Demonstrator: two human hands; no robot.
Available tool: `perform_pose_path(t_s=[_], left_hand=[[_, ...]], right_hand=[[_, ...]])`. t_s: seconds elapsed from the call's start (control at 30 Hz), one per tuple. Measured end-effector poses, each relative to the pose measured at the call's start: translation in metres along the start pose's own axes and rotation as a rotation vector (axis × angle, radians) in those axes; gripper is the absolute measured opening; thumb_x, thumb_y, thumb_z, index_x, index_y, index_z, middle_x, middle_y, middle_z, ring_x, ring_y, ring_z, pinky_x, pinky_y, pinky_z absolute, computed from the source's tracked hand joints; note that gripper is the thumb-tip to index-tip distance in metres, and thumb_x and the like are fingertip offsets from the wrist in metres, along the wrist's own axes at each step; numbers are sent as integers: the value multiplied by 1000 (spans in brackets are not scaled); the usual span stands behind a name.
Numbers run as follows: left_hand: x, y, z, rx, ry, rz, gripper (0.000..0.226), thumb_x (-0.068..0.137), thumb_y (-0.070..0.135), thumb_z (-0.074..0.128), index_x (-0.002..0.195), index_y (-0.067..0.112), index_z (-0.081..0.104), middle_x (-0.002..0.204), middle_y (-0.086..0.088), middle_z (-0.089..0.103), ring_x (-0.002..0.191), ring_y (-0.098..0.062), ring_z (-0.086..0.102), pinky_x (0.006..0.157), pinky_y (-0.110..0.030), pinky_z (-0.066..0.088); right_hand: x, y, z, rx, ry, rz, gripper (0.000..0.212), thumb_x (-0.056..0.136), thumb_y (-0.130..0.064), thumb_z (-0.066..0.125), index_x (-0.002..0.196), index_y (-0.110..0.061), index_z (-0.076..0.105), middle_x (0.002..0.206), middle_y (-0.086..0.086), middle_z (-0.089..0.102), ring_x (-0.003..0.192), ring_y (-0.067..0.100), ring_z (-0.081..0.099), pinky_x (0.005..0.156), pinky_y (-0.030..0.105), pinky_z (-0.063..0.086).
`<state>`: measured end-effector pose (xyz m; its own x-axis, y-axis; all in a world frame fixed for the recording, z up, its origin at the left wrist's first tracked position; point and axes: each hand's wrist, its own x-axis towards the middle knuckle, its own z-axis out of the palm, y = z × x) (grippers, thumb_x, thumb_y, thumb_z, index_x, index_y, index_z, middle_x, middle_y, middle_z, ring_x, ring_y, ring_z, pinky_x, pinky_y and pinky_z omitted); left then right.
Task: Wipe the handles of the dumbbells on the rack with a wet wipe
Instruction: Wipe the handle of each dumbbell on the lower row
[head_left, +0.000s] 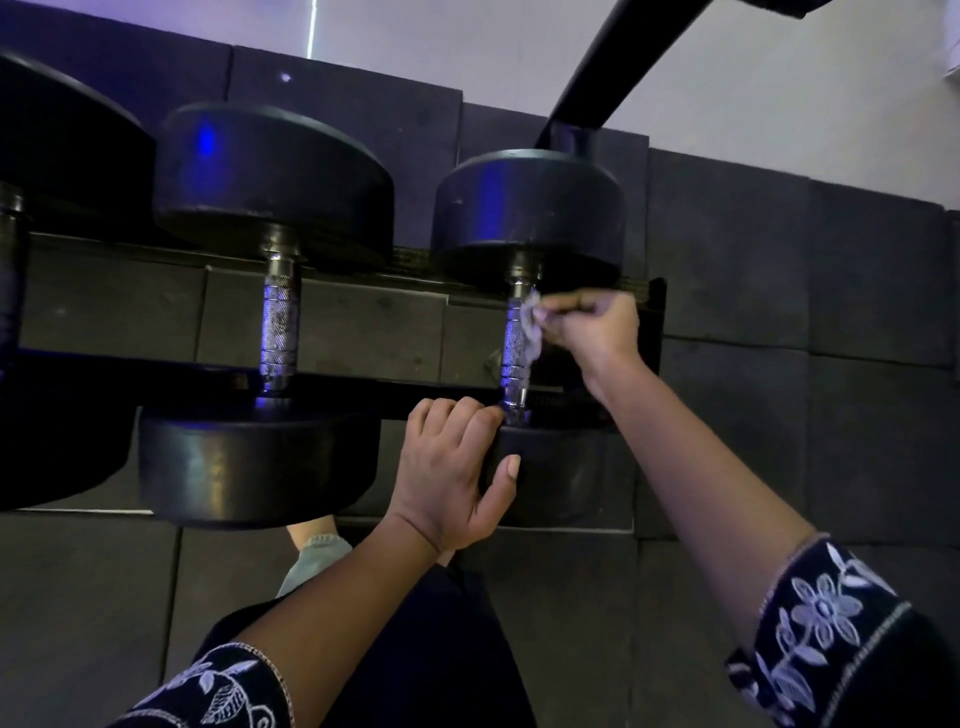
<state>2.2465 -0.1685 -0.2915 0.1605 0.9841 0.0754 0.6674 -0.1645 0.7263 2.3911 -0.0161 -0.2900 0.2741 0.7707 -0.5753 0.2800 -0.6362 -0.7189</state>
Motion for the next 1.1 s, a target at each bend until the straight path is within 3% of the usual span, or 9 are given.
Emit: perform_pose_path(t_s=[0.2,0.33,0.47,0.57,0.7,0.77,0.87,1.0,1.1], left_hand=[[-2,0,-1,6,-15,-4,47,90,43,40,104,6,63,93,-8,59,82,-26,53,77,-46,43],[-2,1,-1,13,-8,-5,46,90,44,39,104,7,62,94,-8,59,82,-26,53,77,-45,43],[-1,1,-1,9,-14,-9,46,90,44,39,104,7,63,93,-7,58,82,-25,53,77,-45,43],[-1,0,0,6,-3,0,45,91,43,39,104,7,62,92,-7,58,81,-25,52,76,-45,43],[-1,-2,0,-11,11,15,44,92,45,38,105,9,60,93,-6,59,81,-25,53,75,-47,42],[-1,-2,1,-2,7,15,44,92,45,38,104,9,61,93,-6,59,82,-25,53,76,-46,43],[-1,0,1,8,-3,-1,44,91,44,39,103,9,62,93,-5,59,81,-24,53,77,-45,43],[-2,0,0,11,-21,-13,44,91,44,39,103,9,63,92,-4,58,81,-24,52,77,-44,42],[-1,0,0,14,-29,-11,44,92,45,39,104,10,63,93,-4,58,82,-24,53,78,-45,43]], right_hand=[[-13,12,0,-38,23,18,17,59,-8,83,58,-22,73,74,4,73,78,21,71,79,43,58],[-42,17,-7,-57,-47,53,23,68,4,78,62,-16,70,73,8,71,62,13,68,58,24,56],[-5,-3,4,21,108,13,27,70,9,70,58,-16,71,59,7,66,52,13,64,59,35,59],[6,-3,9,13,144,41,27,67,5,64,49,-15,68,59,8,67,56,21,66,64,43,60],[-35,16,-7,109,-77,117,18,73,15,67,69,-2,63,77,24,65,62,27,62,64,42,54],[-45,14,-11,19,-129,8,18,72,10,73,77,-6,67,77,18,68,64,27,65,63,39,57],[-35,-5,10,-239,-21,-271,16,69,-4,74,82,-15,71,66,1,68,62,14,66,65,29,57],[-28,-16,36,-645,93,-595,9,76,-14,64,75,-12,72,70,7,66,69,23,63,67,24,48],[-38,2,31,-922,-33,-756,10,79,-10,62,79,-8,72,87,11,61,81,27,58,72,28,46]])
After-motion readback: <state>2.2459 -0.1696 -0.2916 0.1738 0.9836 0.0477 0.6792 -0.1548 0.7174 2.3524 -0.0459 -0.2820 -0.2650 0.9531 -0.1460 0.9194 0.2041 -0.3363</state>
